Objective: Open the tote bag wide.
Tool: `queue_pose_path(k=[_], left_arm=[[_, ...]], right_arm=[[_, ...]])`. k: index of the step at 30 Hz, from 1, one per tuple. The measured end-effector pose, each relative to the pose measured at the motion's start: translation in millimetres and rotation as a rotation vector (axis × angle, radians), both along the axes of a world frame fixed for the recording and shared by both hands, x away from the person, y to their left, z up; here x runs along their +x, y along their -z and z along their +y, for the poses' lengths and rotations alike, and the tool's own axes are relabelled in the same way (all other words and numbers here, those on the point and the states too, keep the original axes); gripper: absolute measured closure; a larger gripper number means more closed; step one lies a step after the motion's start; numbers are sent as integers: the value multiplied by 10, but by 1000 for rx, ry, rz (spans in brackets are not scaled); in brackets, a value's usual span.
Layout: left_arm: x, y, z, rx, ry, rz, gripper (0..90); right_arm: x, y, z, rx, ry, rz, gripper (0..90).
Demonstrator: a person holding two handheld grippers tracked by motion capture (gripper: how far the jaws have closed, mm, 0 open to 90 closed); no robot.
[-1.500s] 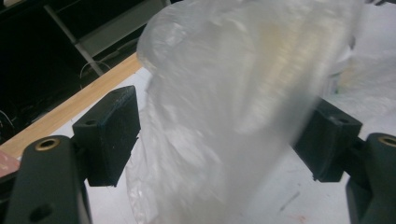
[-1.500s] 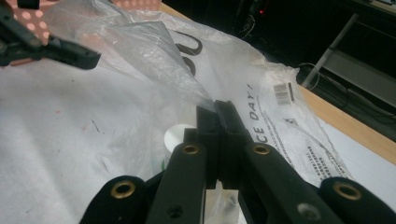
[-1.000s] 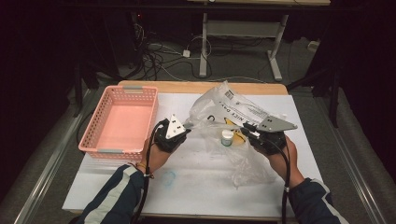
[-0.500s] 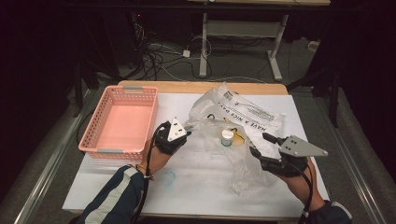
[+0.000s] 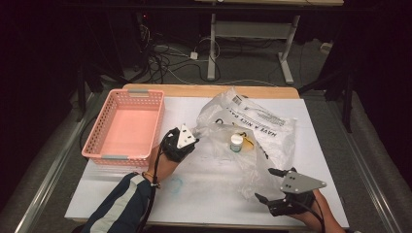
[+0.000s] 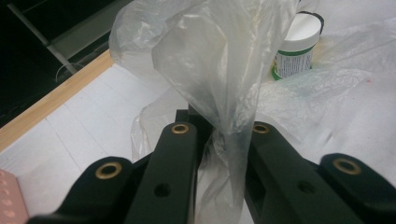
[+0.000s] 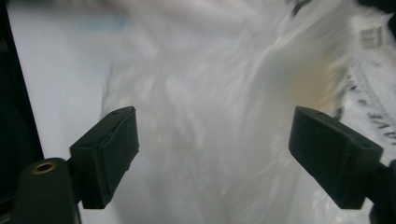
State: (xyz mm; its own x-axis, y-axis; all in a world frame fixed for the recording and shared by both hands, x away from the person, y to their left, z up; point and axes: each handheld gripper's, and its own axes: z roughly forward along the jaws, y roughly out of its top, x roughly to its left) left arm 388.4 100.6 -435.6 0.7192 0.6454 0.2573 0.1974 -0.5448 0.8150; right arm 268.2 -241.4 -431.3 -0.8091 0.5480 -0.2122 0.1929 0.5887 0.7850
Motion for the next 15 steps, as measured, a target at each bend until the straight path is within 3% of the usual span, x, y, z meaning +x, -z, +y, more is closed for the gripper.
queue_pose_path(k=[3,6,7,8,9,10,13,15], left_arm=[[1,4,-1,0,0,1,852],[-2,2,0,0,2,0,852],[-3,2,1,0,2,0,852],[-1,3,1,-5,2,0,852],[3,5,1,-5,2,1,852],[5,8,1,-4,1,0,852],[4,10,-4,0,0,0,852],[-2,1,0,0,-2,-6,852]], right_arm=[[32,130,59,-95,23,-22,228],[97,184,31,-128,68,-49,428],[121,170,-12,-118,96,-70,573],[121,170,-12,-118,96,-70,573],[146,147,-43,-104,121,-78,670],[146,147,-43,-104,121,-78,670],[164,113,-91,-83,143,-94,841],[159,86,-109,-68,153,-102,853]])
